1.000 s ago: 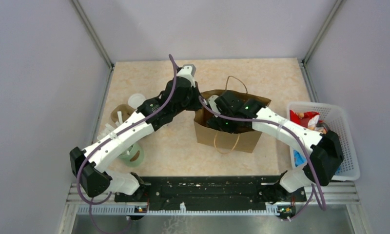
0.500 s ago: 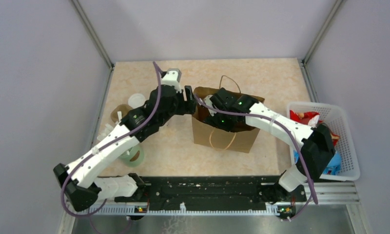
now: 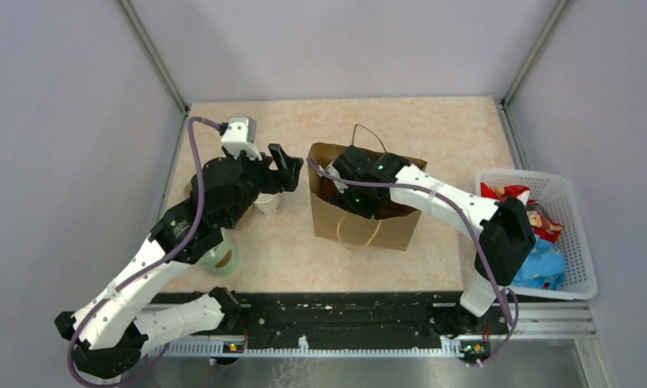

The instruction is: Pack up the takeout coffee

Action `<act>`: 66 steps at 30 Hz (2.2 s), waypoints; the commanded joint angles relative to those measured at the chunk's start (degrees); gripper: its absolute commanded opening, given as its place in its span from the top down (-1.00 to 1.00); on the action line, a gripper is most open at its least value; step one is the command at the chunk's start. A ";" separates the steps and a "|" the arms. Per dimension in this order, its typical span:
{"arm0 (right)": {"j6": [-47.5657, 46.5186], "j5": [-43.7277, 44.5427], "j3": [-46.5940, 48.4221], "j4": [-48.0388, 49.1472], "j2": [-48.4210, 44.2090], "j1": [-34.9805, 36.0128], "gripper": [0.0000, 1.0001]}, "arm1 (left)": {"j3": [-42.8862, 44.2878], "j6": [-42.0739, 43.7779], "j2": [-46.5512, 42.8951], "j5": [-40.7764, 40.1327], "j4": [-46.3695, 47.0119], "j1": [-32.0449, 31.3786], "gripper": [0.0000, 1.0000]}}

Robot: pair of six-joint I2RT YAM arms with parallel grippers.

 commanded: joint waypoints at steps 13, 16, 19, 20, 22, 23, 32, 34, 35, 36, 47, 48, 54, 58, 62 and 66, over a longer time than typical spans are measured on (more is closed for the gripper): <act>2.76 1.57 2.76 -0.15 9.58 2.07 -0.02 | 3.41 -2.26 -1.37 -1.56 -4.65 -0.17 -0.60; 3.20 -0.22 4.75 -1.07 7.98 2.07 -0.13 | 3.17 -2.78 -1.94 -1.81 -4.68 -0.13 -0.60; 4.07 -0.25 5.81 -1.21 6.33 2.07 -0.32 | 3.09 -3.01 -2.17 -1.60 -4.52 -0.14 -0.61; 4.52 -0.31 6.08 -1.26 5.79 2.07 -0.39 | 3.09 -3.02 -2.17 -1.48 -4.42 -0.15 -0.61; 5.33 -0.24 6.71 -1.44 4.82 2.05 -0.52 | 3.02 -3.02 -2.02 -1.08 -4.41 -0.16 -0.61; 5.62 -0.31 7.08 -1.74 4.44 2.00 -0.57 | 2.94 -3.06 -2.01 -0.95 -4.47 -0.13 -0.61; 7.44 -0.30 10.14 -3.05 1.31 2.07 -0.97 | 2.03 -3.59 -1.39 0.70 -3.52 -0.20 -0.61; 7.80 -0.26 10.56 -3.40 0.87 2.07 -0.97 | 2.19 -3.75 -1.18 1.03 -3.51 -0.15 -0.61; 8.03 -0.27 10.90 -3.75 0.65 2.07 -0.97 | 2.14 -3.91 -1.26 1.13 -3.52 -0.14 -0.61; 8.37 -0.27 11.11 -4.02 0.28 2.07 -0.97 | 2.10 -4.17 -1.29 1.21 -3.48 -0.13 -0.61; 10.02 0.28 14.27 -5.97 -5.57 2.08 -0.97 | 1.77 -5.93 -1.18 1.89 -3.10 -0.13 -0.61; 10.24 0.23 14.75 -6.06 -6.12 2.07 -0.97 | 1.76 -6.07 -1.20 2.00 -3.03 -0.13 -0.61; 11.72 0.97 19.86 -7.10 -8.91 2.08 -0.97 | 2.26 -6.48 -0.95 1.70 -3.15 -0.14 -0.62; 12.41 1.39 22.66 -6.50 -11.28 2.07 -0.97 | 2.72 -6.92 -0.85 1.10 -3.64 -0.18 -0.62; 13.08 2.24 24.90 -4.79 -13.86 2.07 -0.97 | 3.71 -7.31 -0.79 -0.62 -5.06 -0.13 -0.65; 13.62 4.17 26.42 -2.17 -17.14 2.07 -0.97 | 5.05 -8.01 -0.46 -1.88 -7.78 -0.13 -0.67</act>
